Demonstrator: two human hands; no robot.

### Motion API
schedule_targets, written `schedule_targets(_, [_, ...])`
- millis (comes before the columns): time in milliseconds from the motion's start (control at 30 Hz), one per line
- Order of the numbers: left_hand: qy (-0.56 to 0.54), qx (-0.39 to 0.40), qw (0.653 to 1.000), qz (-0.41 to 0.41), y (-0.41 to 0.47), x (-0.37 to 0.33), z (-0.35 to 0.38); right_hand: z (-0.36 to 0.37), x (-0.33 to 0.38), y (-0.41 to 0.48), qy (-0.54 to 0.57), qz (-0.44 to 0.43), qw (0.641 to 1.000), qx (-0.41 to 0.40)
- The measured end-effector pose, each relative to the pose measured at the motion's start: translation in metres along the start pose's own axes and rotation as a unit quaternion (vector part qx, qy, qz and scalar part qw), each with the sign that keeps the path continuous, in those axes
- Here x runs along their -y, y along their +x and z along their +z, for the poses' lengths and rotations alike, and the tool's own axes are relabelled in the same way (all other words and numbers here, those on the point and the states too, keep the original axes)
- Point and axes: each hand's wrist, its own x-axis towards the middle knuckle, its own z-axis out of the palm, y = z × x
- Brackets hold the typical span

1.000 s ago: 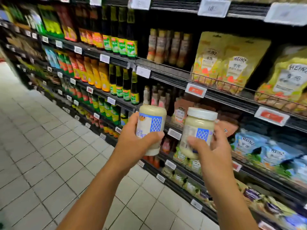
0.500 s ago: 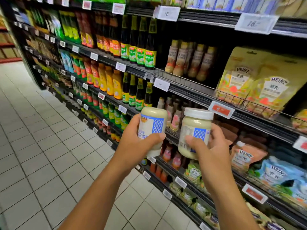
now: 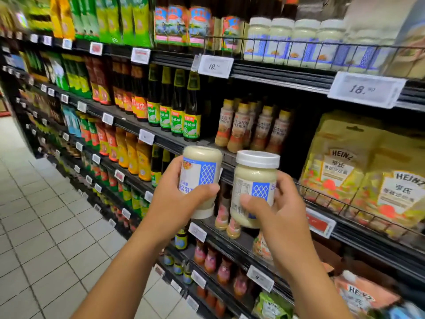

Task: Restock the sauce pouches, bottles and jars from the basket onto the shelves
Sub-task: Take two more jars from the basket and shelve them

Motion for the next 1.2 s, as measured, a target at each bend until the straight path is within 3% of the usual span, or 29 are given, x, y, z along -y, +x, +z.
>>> schedule_targets(233, [-0.02,0.031,0.996,0.076,0.068,-0.036,0.002,0.006,0.037,0.059,-0.012,-0.086,0.996,0.018])
schedule_targets(533, [-0.049,0.118,0.979,0.157,0.168,-0.089,-0.009,0.025,0.099,0.141,0.0,-0.204,0.979,-0.023])
schedule_targets(767, [-0.046,0.2,0.957,0.203,0.25,-0.138,-0.01,0.041,0.15,0.198,-0.082,-0.247,0.961,-0.09])
schedule_targets(1000, [-0.041,0.262,0.937,0.227,0.313,-0.166,0.003,0.042,0.186,0.241,-0.181,-0.216,0.95,-0.135])
schedule_targets(1200, [-0.027,0.312,0.929,0.195,0.357,-0.167,0.031,0.021,0.198,0.266,-0.272,-0.159,0.935,-0.163])
